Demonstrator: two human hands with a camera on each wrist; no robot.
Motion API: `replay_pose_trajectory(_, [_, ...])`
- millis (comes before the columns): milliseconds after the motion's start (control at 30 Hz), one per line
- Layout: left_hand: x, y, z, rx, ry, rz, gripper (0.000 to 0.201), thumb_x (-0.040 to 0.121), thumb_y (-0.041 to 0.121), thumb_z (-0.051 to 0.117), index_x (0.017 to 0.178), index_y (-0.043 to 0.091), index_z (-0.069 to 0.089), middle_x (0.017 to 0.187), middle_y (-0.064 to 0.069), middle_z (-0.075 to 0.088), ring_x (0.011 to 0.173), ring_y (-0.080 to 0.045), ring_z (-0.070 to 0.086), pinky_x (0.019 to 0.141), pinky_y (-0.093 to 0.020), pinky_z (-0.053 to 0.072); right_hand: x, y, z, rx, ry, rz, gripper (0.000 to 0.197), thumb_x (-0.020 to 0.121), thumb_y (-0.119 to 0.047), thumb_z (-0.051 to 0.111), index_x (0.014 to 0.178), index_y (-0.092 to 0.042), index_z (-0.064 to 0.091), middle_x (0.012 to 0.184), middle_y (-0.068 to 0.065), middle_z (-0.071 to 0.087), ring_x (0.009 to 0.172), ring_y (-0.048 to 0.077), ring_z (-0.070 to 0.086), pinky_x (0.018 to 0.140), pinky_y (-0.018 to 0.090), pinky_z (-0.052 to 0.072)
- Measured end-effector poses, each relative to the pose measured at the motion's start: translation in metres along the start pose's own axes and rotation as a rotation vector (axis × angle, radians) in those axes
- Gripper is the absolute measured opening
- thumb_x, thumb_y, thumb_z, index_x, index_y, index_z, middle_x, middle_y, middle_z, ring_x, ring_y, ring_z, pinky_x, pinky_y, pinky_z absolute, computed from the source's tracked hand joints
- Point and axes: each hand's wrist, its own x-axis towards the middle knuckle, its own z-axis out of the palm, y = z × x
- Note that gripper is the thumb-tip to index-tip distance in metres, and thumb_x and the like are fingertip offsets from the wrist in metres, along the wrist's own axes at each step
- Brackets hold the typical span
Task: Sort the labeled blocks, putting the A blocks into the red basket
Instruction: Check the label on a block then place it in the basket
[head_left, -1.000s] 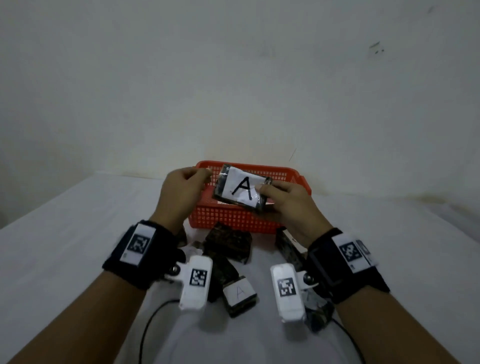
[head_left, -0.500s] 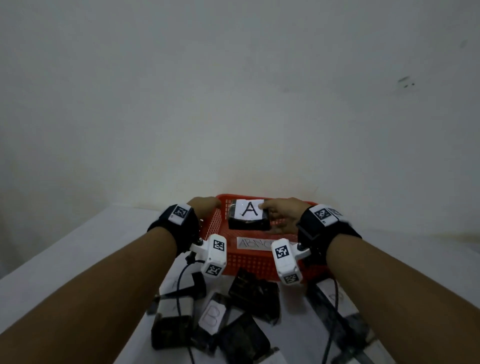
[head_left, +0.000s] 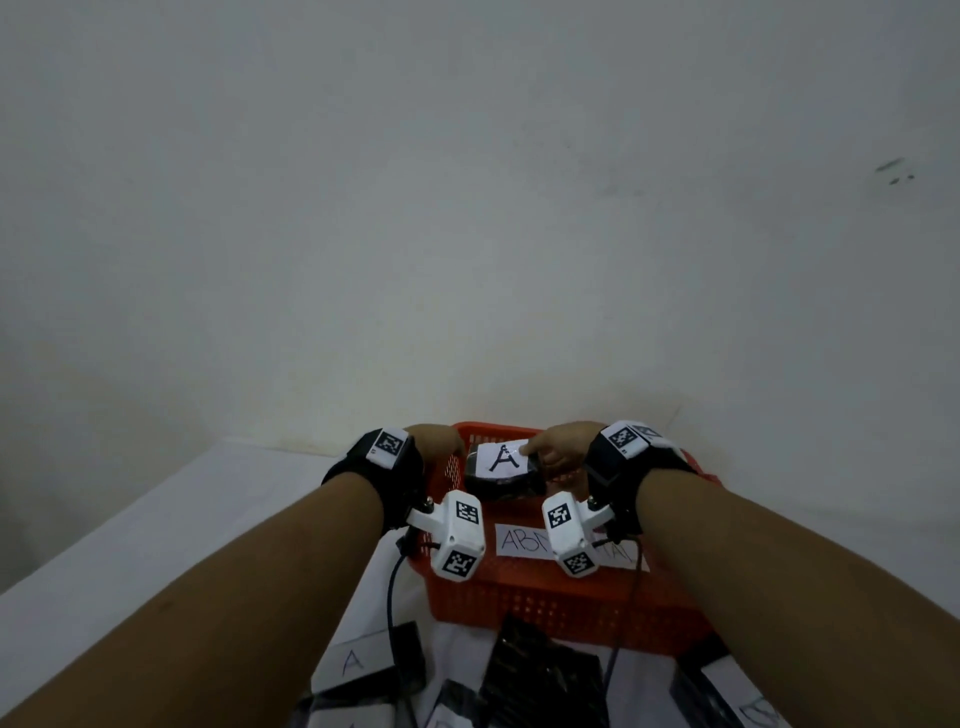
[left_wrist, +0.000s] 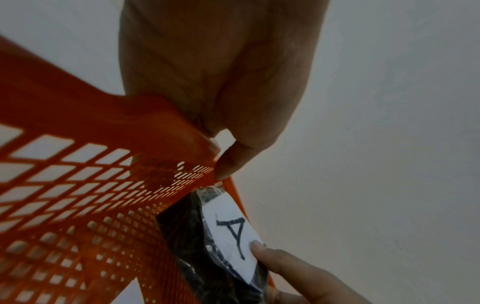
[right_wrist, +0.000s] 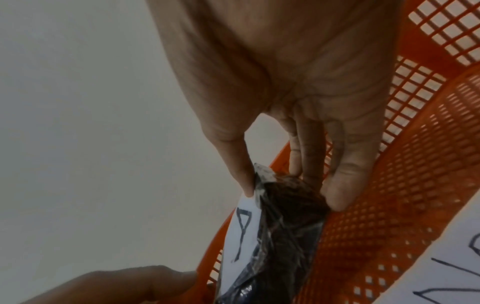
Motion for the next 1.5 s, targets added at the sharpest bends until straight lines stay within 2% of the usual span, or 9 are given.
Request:
replay_pose_trajectory(100, [0.004, -0.001, 0.001, -0.004, 0.009, -0.001, 0.022, 0.09, 0.011, 0.054, 0.105, -0.002, 0.064, 0.097, -0.023, 0.071, 0.08, -0.036, 0.068, 0.083, -0.046, 0.057, 0.008, 0.004, 0.002, -0.021, 0.022, 0.042, 0.024, 0.101, -0.027, 0.066, 0.089, -0.007, 0.062, 0.095, 0.01, 0.066, 0.071, 0.026, 0.058, 0.055, 0.029, 0.042])
replay_pose_trajectory(200, [0.009, -0.001, 0.004, -0.004, -0.005, -0.029, 0.025, 0.094, 0.008, 0.049, 0.113, -0.003, 0.06, 0.114, -0.027, 0.068, 0.102, -0.042, 0.067, 0.101, -0.055, 0.052, 0.015, 0.012, 0.008, -0.001, 0.011, 0.05, 0.024, 0.105, -0.027, 0.061, 0.112, -0.004, 0.062, 0.077, 0.009, 0.057, 0.062, 0.024, 0.053, 0.051, 0.027, 0.04])
replay_pose_trajectory(333, [0.018, -0.001, 0.006, -0.023, -0.017, -0.031, 0.033, 0.093, 0.005, 0.047, 0.123, -0.004, 0.058, 0.123, -0.029, 0.066, 0.114, -0.046, 0.065, 0.103, -0.059, 0.05, 0.034, 0.023, 0.017, 0.073, 0.081, 0.036, 0.018, 0.098, -0.023, 0.071, 0.099, -0.006, 0.069, 0.081, 0.011, 0.064, 0.068, 0.027, 0.061, 0.055, 0.034, 0.051])
replay_pose_trajectory(533, [0.014, -0.001, 0.007, -0.033, -0.01, -0.009, 0.032, 0.095, 0.002, 0.045, 0.122, -0.007, 0.059, 0.124, -0.031, 0.066, 0.103, -0.042, 0.065, 0.1, -0.054, 0.051, 0.065, 0.036, 0.03, 0.074, 0.138, 0.018, 0.028, 0.085, -0.033, 0.083, 0.092, -0.008, 0.07, 0.113, 0.018, 0.076, 0.104, 0.038, 0.074, 0.094, 0.052, 0.061])
replay_pose_trajectory(700, [0.013, -0.001, 0.006, -0.04, -0.006, 0.003, 0.017, 0.097, 0.001, 0.043, 0.099, -0.003, 0.06, 0.092, -0.023, 0.066, 0.076, -0.034, 0.064, 0.083, -0.046, 0.054, 0.053, 0.031, 0.029, 0.102, 0.134, 0.005, 0.036, 0.085, -0.025, 0.086, 0.101, 0.001, 0.066, 0.093, 0.016, 0.073, 0.079, 0.033, 0.074, 0.082, 0.043, 0.064])
replay_pose_trajectory(833, [0.013, 0.0, 0.006, -0.012, -0.015, 0.023, 0.017, 0.098, -0.001, 0.042, 0.099, -0.004, 0.059, 0.107, -0.027, 0.065, 0.095, -0.037, 0.062, 0.104, -0.052, 0.048, 0.051, 0.031, 0.031, 0.107, 0.152, -0.022, 0.05, 0.079, -0.025, 0.09, 0.108, 0.01, 0.069, 0.095, 0.019, 0.076, 0.084, 0.038, 0.077, 0.084, 0.049, 0.065])
replay_pose_trajectory(1133, [0.014, 0.001, 0.006, 0.002, -0.014, 0.02, 0.021, 0.098, -0.003, 0.041, 0.084, 0.0, 0.057, 0.089, -0.02, 0.061, 0.096, -0.037, 0.06, 0.102, -0.05, 0.049, 0.062, 0.035, 0.029, 0.079, 0.151, -0.03, 0.047, 0.076, -0.03, 0.091, 0.1, 0.005, 0.071, 0.098, 0.017, 0.076, 0.092, 0.038, 0.076, 0.089, 0.051, 0.063])
replay_pose_trajectory(1333, [0.006, 0.005, 0.005, -0.051, 0.001, 0.008, 0.018, 0.1, 0.008, 0.048, 0.103, -0.004, 0.061, 0.081, -0.016, 0.062, 0.068, -0.028, 0.059, 0.076, -0.04, 0.052, 0.063, 0.03, 0.014, 0.044, 0.158, -0.077, 0.021, 0.084, -0.026, 0.082, 0.074, -0.014, 0.067, 0.104, 0.015, 0.074, 0.088, 0.032, 0.073, 0.086, 0.042, 0.063])
replay_pose_trajectory(1500, [-0.003, 0.013, -0.015, -0.193, 0.078, 0.008, 0.044, 0.092, 0.025, 0.06, 0.119, -0.009, 0.054, 0.101, -0.021, 0.064, 0.098, -0.036, 0.065, 0.103, -0.048, 0.051, 0.044, 0.009, -0.015, -0.069, 0.277, -0.167, 0.031, 0.08, -0.033, 0.078, 0.077, -0.003, 0.069, 0.1, 0.02, 0.079, 0.077, 0.031, 0.07, 0.075, 0.039, 0.06])
